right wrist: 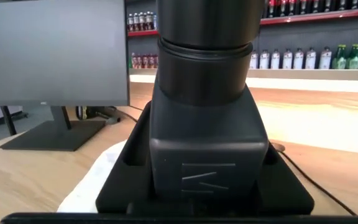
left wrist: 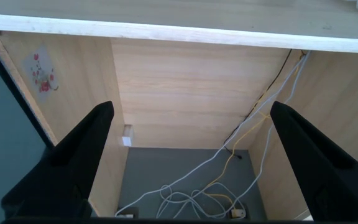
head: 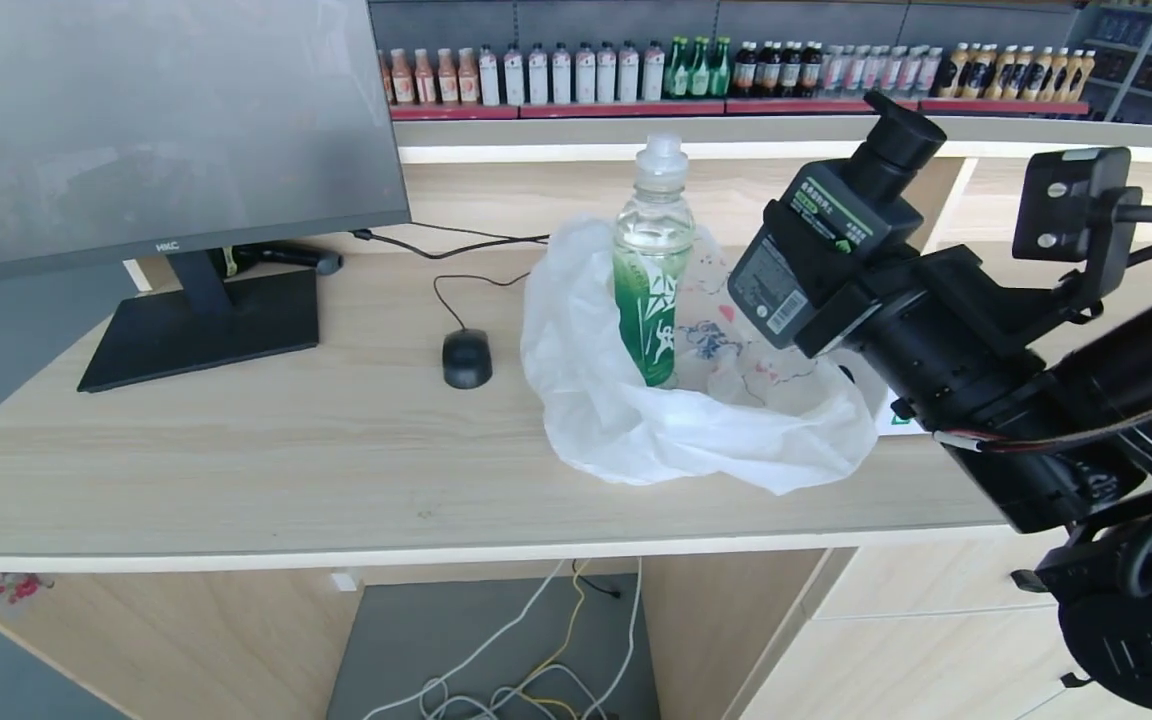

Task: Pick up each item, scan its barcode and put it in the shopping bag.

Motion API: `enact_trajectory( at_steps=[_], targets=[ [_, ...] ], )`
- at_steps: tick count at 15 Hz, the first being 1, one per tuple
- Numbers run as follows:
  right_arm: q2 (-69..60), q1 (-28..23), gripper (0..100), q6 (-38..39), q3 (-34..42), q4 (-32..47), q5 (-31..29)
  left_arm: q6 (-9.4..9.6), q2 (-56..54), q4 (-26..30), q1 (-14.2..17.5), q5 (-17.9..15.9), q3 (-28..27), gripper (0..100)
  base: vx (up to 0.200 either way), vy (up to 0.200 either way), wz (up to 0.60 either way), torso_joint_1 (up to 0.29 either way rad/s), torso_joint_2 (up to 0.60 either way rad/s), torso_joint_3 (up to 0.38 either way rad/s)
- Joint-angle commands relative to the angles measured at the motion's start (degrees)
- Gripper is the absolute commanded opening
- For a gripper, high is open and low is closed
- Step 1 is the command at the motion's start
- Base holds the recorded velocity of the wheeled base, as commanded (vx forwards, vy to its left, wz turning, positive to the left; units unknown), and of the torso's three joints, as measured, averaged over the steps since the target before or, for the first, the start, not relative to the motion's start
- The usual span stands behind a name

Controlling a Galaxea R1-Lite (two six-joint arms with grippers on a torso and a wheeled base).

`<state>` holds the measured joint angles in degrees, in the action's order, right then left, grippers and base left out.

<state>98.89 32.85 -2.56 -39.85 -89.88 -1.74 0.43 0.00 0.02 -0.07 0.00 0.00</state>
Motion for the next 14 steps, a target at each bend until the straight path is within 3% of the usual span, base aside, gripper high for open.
enact_trajectory(
  at_steps=[1, 5, 9, 12, 14],
  targets=[
    [0.1, -0.1, 0, 0.0, 0.1, -0.1, 0.0, 0.01, 0.0, 0.0, 0.1, 0.0, 0.0, 100, 0.000, 0.000, 0.00, 0.000, 0.00, 0.000],
    [-0.3, -0.1, 0, 2.4, -0.1, -0.1, 0.5, 0.01, 0.0, 0.0, 0.1, 0.0, 0.0, 100, 0.000, 0.000, 0.00, 0.000, 0.00, 0.000],
    [-1.4, 0.1, 0, 15.0, 3.2, -0.1, 7.4, 0.01, 0.0, 0.0, 0.1, 0.0, 0.0, 100, 0.000, 0.000, 0.00, 0.000, 0.00, 0.000],
    [-2.7, 1.7, 0, 24.7, 3.2, -0.1, 7.5, 0.01, 0.0, 0.1, 0.1, 0.0, 0.0, 100, 0.000, 0.000, 0.00, 0.000, 0.00, 0.000],
    [-2.8, 1.0, 0, 25.2, 3.6, -0.1, 7.5, 0.01, 0.0, 0.0, 0.0, 0.0, 0.0, 100, 0.000, 0.000, 0.00, 0.000, 0.00, 0.000]
  ],
)
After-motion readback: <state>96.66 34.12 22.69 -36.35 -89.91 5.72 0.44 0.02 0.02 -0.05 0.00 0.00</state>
